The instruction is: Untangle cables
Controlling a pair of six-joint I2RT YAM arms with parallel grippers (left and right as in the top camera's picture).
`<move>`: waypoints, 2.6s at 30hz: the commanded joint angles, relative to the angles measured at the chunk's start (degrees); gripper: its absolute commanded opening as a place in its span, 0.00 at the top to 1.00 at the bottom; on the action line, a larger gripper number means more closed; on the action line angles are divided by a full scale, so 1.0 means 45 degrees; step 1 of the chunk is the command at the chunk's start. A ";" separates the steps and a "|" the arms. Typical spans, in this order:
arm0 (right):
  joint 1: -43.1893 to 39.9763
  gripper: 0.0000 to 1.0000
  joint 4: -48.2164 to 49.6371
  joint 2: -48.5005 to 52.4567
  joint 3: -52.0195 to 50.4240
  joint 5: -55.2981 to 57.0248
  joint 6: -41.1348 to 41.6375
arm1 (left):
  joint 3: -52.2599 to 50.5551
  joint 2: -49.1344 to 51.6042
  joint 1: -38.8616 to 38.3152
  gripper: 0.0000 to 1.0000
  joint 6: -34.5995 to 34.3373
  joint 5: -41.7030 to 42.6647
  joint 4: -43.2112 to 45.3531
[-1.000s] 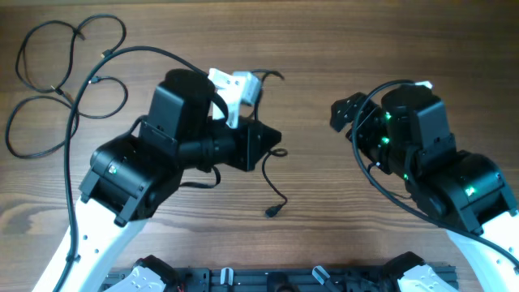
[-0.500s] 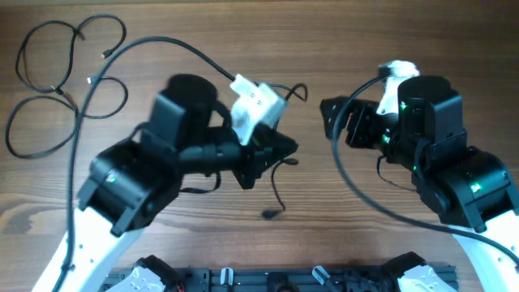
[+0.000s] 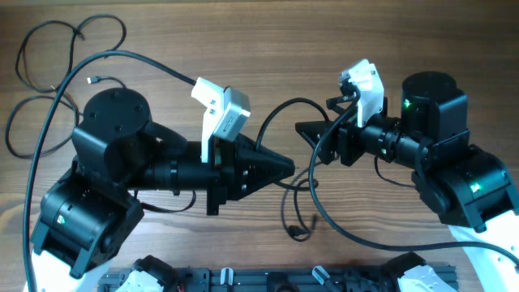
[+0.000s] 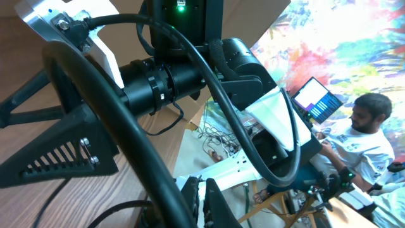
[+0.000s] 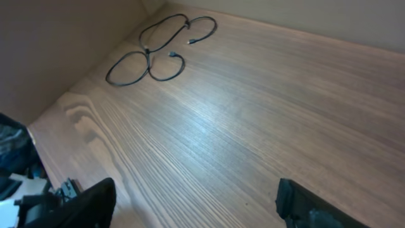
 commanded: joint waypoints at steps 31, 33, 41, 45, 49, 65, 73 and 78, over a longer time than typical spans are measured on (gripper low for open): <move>-0.0034 0.96 -0.0850 -0.0296 -0.0024 0.0563 0.4143 | 0.0204 -0.0034 0.0097 0.05 -0.1132 -0.9010 -0.0296; -0.0034 0.96 -0.0714 -0.0296 -0.0024 0.0466 0.4872 | 0.0199 0.0029 0.0097 0.08 -0.2754 -0.9005 -0.0466; -0.0029 0.96 -0.0933 0.0015 -0.0029 -0.1137 0.5367 | 0.0199 0.1637 0.0097 0.34 -1.1764 -0.9005 -0.0107; -0.0005 0.96 -0.0845 0.0049 -0.0029 -0.1443 0.5178 | 0.0199 0.1933 0.0097 0.42 -1.5489 -0.8738 -0.0092; -0.0005 0.96 -0.0743 0.0049 -0.0029 -0.1447 0.5236 | 0.0199 0.1938 0.0097 0.26 -1.7345 -0.8568 0.0053; 0.1379 0.96 0.0345 0.0374 -0.0029 -0.1297 0.5192 | 0.0199 0.2764 0.0097 0.36 -1.7578 -0.7621 0.0699; 0.1783 0.96 0.0291 0.0719 -0.0029 -0.1336 0.4906 | 0.0199 0.2866 0.0097 0.43 -1.7923 -0.6732 0.1258; 0.1783 0.96 0.0578 0.0753 -0.0029 -0.1355 0.4935 | 0.0199 0.2919 0.0097 0.48 -1.7869 -0.6732 0.1166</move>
